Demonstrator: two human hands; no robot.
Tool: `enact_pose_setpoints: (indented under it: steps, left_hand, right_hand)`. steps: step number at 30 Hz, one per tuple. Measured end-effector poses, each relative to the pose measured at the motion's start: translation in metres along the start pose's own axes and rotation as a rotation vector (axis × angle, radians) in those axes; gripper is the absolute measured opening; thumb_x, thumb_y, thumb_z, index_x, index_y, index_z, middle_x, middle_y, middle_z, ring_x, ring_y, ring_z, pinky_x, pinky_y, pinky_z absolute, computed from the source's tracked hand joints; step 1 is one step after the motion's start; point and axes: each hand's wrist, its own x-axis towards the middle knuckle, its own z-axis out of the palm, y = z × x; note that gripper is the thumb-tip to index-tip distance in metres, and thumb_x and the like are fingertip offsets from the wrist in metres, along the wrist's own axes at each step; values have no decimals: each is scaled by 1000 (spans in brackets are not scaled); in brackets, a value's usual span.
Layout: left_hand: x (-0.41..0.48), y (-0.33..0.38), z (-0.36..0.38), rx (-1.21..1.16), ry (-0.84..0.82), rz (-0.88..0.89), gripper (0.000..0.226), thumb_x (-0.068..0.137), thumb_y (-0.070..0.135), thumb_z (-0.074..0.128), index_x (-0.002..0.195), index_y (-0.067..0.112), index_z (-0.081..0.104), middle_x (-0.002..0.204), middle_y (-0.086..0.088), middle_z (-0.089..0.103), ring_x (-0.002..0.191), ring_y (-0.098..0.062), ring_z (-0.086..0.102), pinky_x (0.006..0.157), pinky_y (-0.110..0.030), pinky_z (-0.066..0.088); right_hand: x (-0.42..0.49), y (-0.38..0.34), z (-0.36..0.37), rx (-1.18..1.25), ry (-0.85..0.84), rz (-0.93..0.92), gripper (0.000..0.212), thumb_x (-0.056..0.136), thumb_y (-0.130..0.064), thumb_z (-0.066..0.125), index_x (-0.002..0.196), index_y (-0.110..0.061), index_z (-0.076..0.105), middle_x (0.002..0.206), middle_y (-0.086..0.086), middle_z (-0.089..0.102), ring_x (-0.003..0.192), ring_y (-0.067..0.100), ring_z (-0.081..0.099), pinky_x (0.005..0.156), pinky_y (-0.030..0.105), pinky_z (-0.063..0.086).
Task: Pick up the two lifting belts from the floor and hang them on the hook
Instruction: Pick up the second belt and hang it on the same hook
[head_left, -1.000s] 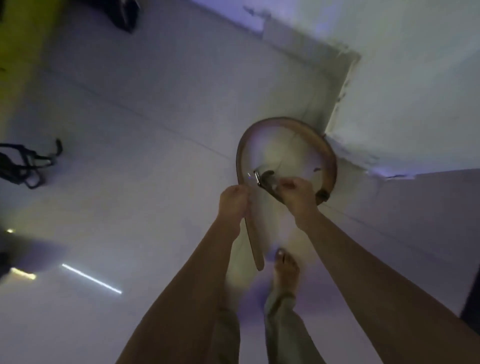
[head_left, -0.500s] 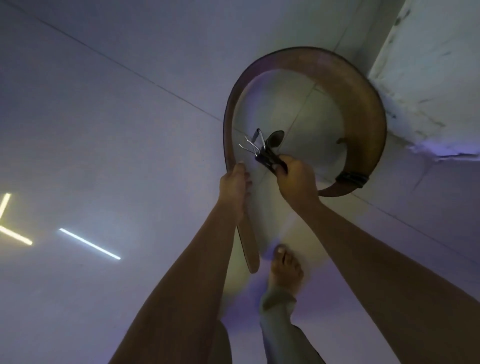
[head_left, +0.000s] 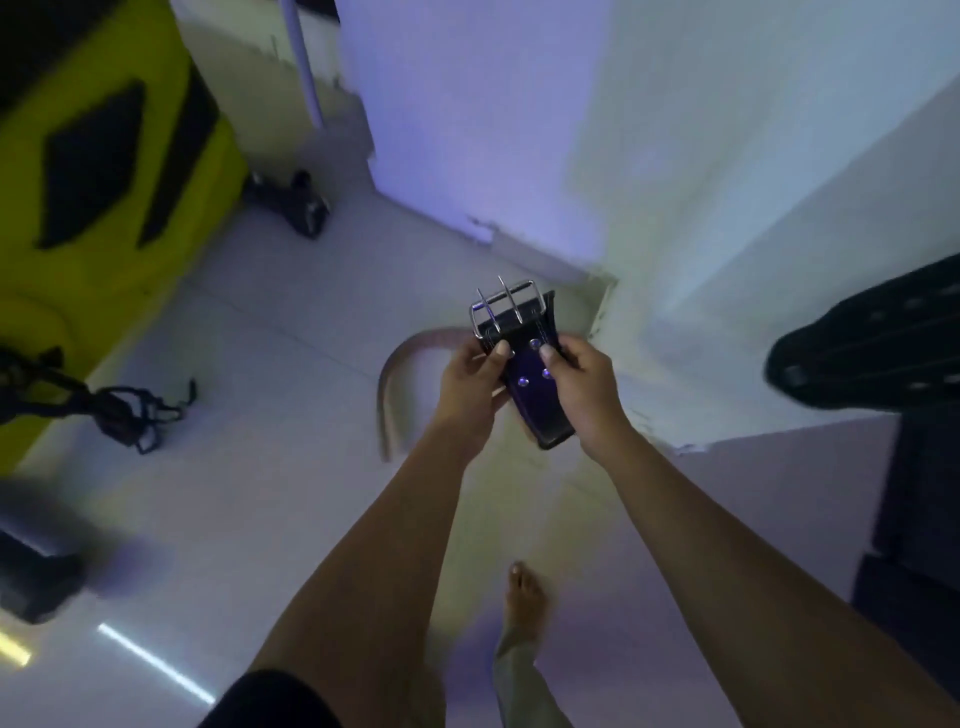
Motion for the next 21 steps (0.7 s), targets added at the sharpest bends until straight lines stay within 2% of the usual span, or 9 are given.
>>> enact_pose_setpoints:
  steps: [3, 7, 10, 13, 15, 19, 21]
  left_hand:
    - [-53, 68, 32, -7, -45, 121, 3, 95, 11, 51, 93, 11, 54, 85, -3, 62, 75, -15, 60, 57, -21, 54]
    - [-125, 139, 63, 58, -131, 299, 12, 95, 12, 50, 89, 14, 61, 73, 6, 71, 67, -6, 66, 64, -24, 55]
    - [-178, 185, 80, 134, -188, 419, 12, 93, 14, 53, 94, 11, 65, 87, -8, 69, 75, -17, 67, 70, -29, 55]
    - [-231, 222, 91, 187, -277, 522, 12, 89, 18, 58, 90, 20, 69, 95, -12, 67, 84, -25, 65, 82, -38, 55]
    - [-266, 244, 100, 186, -355, 580, 14, 90, 18, 56, 92, 20, 69, 98, -13, 67, 88, -25, 65, 86, -41, 52]
    - [-324, 280, 131, 137, -491, 633, 16, 94, 13, 52, 94, 17, 67, 93, -7, 67, 80, -16, 66, 82, -39, 51]
    - [-352, 298, 150, 117, -538, 661, 16, 93, 12, 53, 90, 17, 67, 94, -9, 66, 81, -19, 64, 84, -41, 49]
  right_hand:
    - [-33, -82, -30, 78, 16, -55, 21, 92, -8, 51, 107, -1, 65, 88, 12, 63, 79, 21, 54, 64, 19, 43]
    - [-87, -165, -60, 230, 44, -84, 20, 93, -13, 52, 106, -10, 67, 94, 16, 67, 80, 23, 60, 81, 38, 51]
    - [-137, -210, -78, 399, 76, -109, 14, 93, -15, 53, 100, -17, 65, 82, 5, 65, 69, 15, 58, 70, 34, 48]
    - [-187, -251, -95, 528, 113, -163, 18, 94, -14, 52, 107, -15, 64, 77, -2, 62, 67, 10, 57, 60, 27, 47]
    - [-218, -278, -107, 565, 143, -222, 21, 93, -16, 53, 111, -15, 65, 78, -3, 64, 67, 9, 59, 59, 26, 48]
    - [-272, -330, -136, 683, 231, -294, 24, 90, -20, 59, 112, -14, 64, 79, -3, 67, 62, 9, 64, 53, 22, 53]
    - [-297, -354, -150, 733, 258, -319, 26, 89, -19, 61, 113, -10, 63, 77, 0, 65, 64, 13, 64, 59, 26, 56]
